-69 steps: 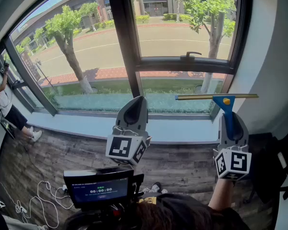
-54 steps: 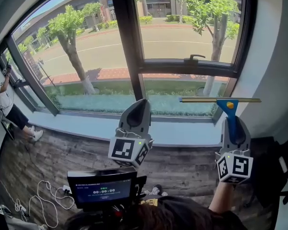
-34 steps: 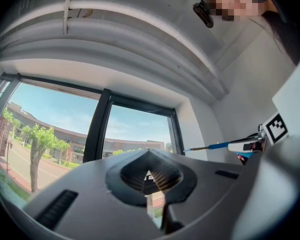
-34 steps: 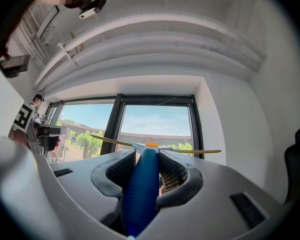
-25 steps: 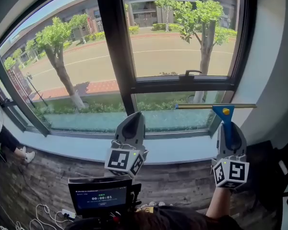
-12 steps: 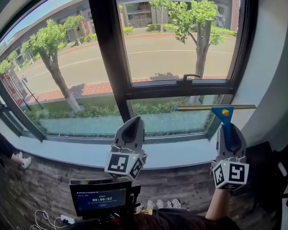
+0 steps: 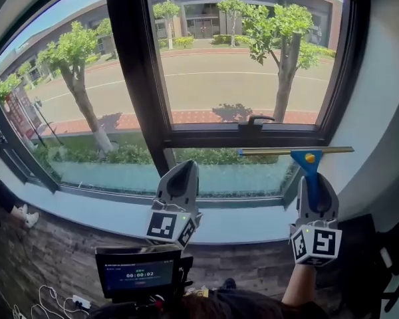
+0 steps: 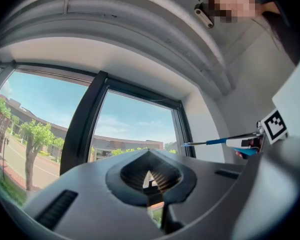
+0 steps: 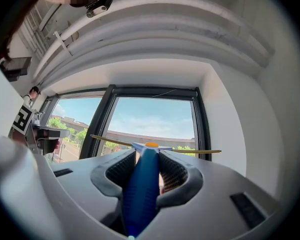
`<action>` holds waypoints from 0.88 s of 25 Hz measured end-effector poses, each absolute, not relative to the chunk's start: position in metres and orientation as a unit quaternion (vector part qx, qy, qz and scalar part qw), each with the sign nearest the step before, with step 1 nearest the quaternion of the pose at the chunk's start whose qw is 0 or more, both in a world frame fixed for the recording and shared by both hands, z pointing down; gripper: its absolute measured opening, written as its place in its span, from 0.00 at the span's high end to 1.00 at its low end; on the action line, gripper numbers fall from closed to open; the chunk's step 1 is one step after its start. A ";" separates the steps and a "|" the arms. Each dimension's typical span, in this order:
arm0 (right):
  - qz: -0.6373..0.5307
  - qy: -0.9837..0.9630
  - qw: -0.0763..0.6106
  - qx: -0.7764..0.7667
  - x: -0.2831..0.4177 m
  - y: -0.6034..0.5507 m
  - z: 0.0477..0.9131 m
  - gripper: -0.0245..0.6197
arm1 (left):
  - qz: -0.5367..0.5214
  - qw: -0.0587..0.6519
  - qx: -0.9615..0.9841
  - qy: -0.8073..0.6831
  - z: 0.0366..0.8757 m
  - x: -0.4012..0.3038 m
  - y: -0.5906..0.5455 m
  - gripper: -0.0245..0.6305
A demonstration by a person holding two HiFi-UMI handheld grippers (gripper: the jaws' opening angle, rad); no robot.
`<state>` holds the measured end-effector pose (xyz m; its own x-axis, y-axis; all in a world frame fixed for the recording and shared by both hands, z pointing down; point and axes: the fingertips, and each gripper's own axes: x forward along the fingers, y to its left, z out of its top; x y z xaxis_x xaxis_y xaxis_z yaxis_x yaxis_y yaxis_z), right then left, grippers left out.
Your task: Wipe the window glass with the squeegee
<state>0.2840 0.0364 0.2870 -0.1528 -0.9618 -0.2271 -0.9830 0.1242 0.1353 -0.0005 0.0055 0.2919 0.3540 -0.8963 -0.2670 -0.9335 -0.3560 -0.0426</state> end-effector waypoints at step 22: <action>0.109 0.741 0.062 -0.659 0.323 -0.111 0.270 0.74 | 0.107 0.097 -0.819 0.556 0.270 0.030 -0.137 0.96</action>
<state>0.3227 -0.1112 0.2705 -0.1228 -0.9639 -0.2362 -0.9911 0.1066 0.0801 0.0297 -0.1372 0.2705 0.3592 -0.8894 -0.2826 -0.9309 -0.3631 -0.0405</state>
